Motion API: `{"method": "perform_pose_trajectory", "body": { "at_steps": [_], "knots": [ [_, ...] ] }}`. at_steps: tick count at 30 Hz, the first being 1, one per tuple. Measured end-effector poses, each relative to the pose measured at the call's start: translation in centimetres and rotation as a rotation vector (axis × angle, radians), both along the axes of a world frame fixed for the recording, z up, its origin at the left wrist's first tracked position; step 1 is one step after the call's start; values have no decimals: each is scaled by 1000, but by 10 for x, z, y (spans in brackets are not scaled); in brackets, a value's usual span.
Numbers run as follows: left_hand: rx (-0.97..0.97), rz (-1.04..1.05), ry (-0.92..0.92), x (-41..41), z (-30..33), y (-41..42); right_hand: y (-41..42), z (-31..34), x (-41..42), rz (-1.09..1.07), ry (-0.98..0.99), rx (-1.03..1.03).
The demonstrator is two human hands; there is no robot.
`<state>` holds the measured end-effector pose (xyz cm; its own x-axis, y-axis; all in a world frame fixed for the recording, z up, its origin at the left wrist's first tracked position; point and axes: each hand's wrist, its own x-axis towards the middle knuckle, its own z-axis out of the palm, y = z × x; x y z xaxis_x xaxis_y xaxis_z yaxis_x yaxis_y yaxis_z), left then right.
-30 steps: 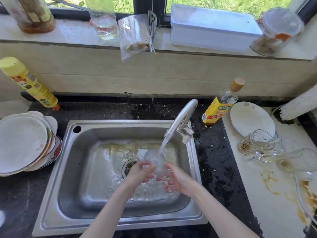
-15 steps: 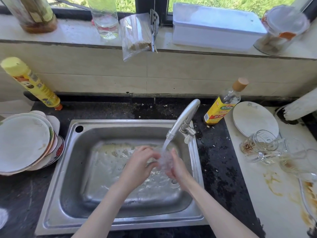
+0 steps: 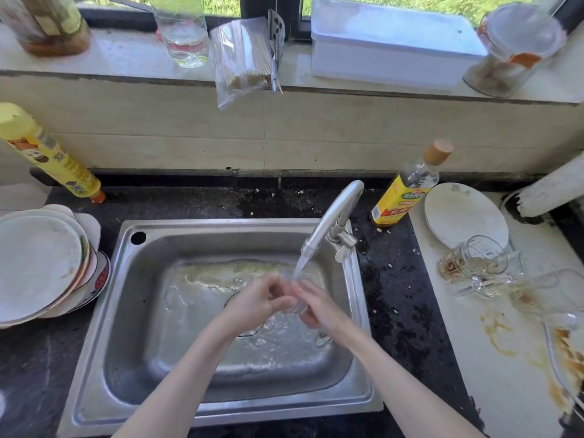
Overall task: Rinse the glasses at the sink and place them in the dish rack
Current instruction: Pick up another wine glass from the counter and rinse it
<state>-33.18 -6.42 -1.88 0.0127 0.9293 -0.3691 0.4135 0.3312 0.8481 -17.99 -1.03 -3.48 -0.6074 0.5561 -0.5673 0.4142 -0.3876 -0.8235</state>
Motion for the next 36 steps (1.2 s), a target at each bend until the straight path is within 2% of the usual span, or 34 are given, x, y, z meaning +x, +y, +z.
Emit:
{"method": "perform_pose_trajectory", "body": {
  "at_steps": [4,10,13,15,18,21,23,26,27,29,32,34,36],
  "knots": [
    [-10,-175,19,-5,10,3,-3,-9,-7,-32,-37,51],
    [38,78,71,6,5,4,2,-2,-7,-24,88,-92],
    [74,99,24,6,6,4,5,-1,-3,-60,153,-163],
    [73,53,-93,-2,9,5,5,-3,-1,-55,109,-147],
    [27,-92,-187,-10,14,5,6,-2,0,-73,-69,-133],
    [25,-245,-61,-6,18,9,9,5,1,-80,-104,-357],
    [59,-174,57,-1,16,13,8,5,-2,-78,-26,-419],
    [136,113,112,0,10,17,5,1,-10,-44,63,-250],
    [152,149,102,-2,10,17,4,3,-12,-46,80,-229],
    [109,54,35,-9,7,17,6,5,-10,-97,87,-250],
    [17,-134,-34,-14,5,13,7,2,-6,-102,180,-448],
    [67,-87,7,-15,4,14,9,0,-6,-84,154,-558],
    [120,6,1,-13,2,14,9,0,-8,-62,107,-576]
  ]
}}
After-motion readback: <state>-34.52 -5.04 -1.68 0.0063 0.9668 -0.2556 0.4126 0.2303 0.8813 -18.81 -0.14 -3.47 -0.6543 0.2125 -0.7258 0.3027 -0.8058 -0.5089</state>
